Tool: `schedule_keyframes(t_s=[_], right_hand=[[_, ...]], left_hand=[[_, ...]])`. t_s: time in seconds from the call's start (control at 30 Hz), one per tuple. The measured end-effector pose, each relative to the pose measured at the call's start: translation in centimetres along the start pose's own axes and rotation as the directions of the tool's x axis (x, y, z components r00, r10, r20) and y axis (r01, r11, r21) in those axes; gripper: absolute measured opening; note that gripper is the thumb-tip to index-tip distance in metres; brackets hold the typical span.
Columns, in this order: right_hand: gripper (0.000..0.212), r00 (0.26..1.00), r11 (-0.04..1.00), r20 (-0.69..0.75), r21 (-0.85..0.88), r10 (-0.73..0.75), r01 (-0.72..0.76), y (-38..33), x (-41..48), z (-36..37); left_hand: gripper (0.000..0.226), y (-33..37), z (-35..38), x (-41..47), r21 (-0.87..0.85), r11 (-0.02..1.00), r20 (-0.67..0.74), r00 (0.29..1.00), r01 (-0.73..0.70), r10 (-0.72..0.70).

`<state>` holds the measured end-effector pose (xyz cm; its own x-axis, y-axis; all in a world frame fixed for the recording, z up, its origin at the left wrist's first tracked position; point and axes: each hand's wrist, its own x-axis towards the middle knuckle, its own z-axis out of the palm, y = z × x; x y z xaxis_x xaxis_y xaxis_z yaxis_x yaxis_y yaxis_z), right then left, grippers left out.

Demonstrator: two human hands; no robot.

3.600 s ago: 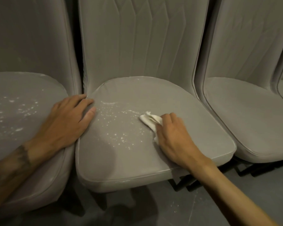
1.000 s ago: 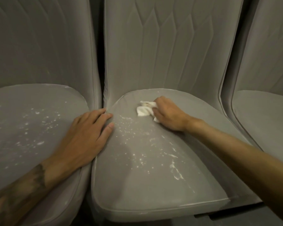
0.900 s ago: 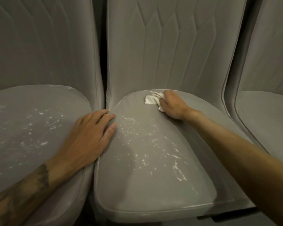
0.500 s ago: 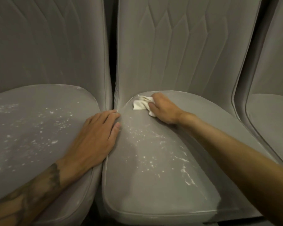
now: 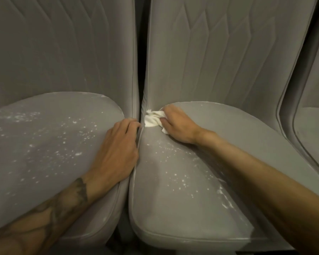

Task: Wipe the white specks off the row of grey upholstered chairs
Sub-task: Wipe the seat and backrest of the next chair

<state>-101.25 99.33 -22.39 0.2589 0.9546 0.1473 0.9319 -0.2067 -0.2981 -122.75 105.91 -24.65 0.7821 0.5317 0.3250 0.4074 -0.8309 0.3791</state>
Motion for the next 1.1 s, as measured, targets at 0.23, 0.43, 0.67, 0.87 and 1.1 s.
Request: schedule_keyframes(t_s=[0.23, 0.43, 0.67, 0.87, 1.1], right_hand=[[0.022, 0.961, 0.962, 0.083, 0.089, -0.265, 0.258, -1.4, -4.8, -0.4], [0.018, 0.993, 0.993, 0.0, 0.015, -0.118, 0.118, -2.9, -1.8, 0.6], [0.019, 0.952, 0.958, 0.113, 0.069, -0.286, 0.279, -2.7, -4.8, -0.9], [0.022, 0.982, 0.983, 0.06, 0.003, -0.181, 0.181, -3.4, -4.3, -0.3], [0.018, 0.955, 0.959, 0.096, 0.077, -0.279, 0.272, -2.2, -7.0, -1.6]], left_hand=[[0.04, -0.2, -0.1, 0.0, -0.017, 1.0, 0.003, 1.0, -0.011, 0.011], [0.041, -0.3, 0.0, 0.1, -0.019, 1.0, -0.022, 1.0, -0.017, 0.017], [0.044, -0.2, -0.3, -0.1, 0.018, 0.999, -0.012, 0.999, -0.047, 0.047], [0.045, -0.1, -0.4, -0.1, 0.009, 0.999, -0.016, 0.999, -0.05, 0.05], [0.045, -0.3, 0.0, 0.1, 0.058, 0.997, -0.018, 0.998, -0.058, 0.059]])
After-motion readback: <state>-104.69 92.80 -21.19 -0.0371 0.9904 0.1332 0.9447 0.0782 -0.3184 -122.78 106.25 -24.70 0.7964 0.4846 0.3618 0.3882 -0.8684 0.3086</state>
